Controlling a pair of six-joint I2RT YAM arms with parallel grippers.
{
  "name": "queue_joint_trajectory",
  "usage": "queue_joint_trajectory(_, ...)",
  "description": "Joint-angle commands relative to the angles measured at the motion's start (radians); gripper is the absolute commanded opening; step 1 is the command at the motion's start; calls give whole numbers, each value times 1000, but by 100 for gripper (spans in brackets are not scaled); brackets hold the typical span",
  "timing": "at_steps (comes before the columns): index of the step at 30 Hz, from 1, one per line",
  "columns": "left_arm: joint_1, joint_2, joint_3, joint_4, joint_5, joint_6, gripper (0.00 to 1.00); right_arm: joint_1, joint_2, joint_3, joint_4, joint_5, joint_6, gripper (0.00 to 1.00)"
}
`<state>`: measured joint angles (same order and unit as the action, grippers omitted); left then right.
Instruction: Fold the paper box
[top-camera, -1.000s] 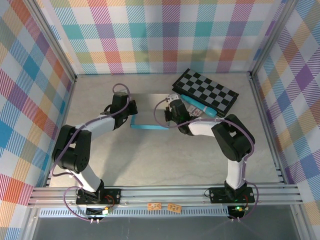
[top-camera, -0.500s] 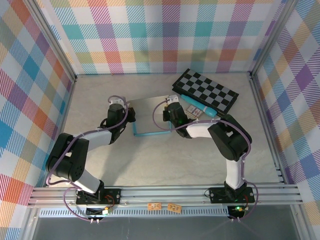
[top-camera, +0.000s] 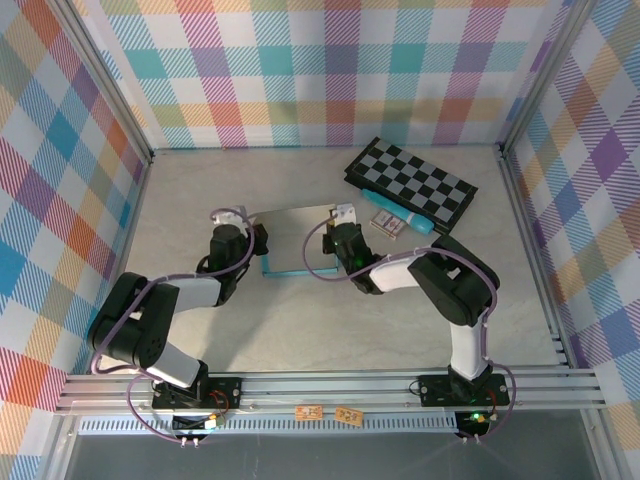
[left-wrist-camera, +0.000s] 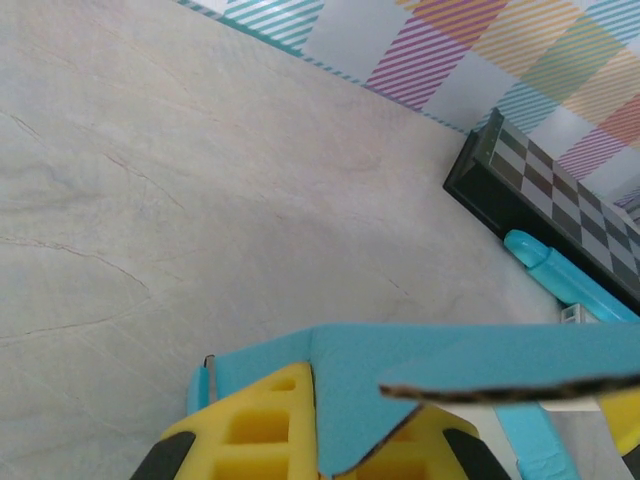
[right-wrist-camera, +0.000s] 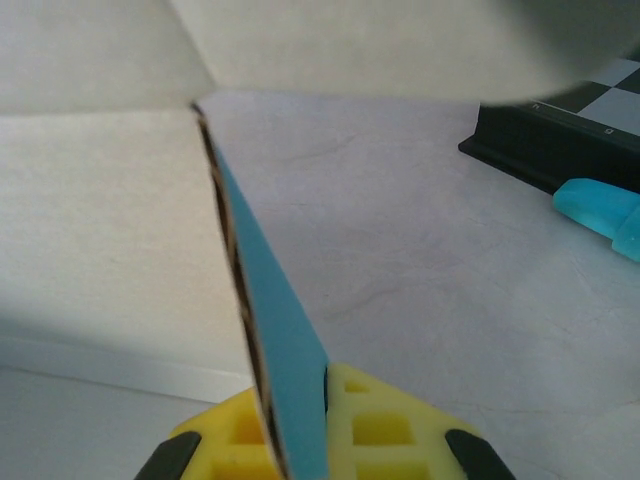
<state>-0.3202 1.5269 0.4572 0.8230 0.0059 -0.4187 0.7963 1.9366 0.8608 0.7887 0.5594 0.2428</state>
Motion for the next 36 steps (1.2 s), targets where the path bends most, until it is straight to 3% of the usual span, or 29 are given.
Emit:
queue_joint_trajectory(1,-36,63,-70,50,97,-17,0,45,51,-34,-20,-11,-33,0)
queue_joint_trajectory(9,-39,185,-162,237,92,-9,0,55,97,-67,68,51,-106,0)
queue_joint_trajectory(16,-71,215,-198,268,48,-9,0,56,84,-72,-5,88,-76,1)
queue_joint_trajectory(27,-222,123,-132,-76,-243,75,0,55,58,-35,-93,132,-81,3)
queue_joint_trajectory(36,-268,184,-77,-141,-313,93,0,34,-39,-31,-232,129,-9,10)
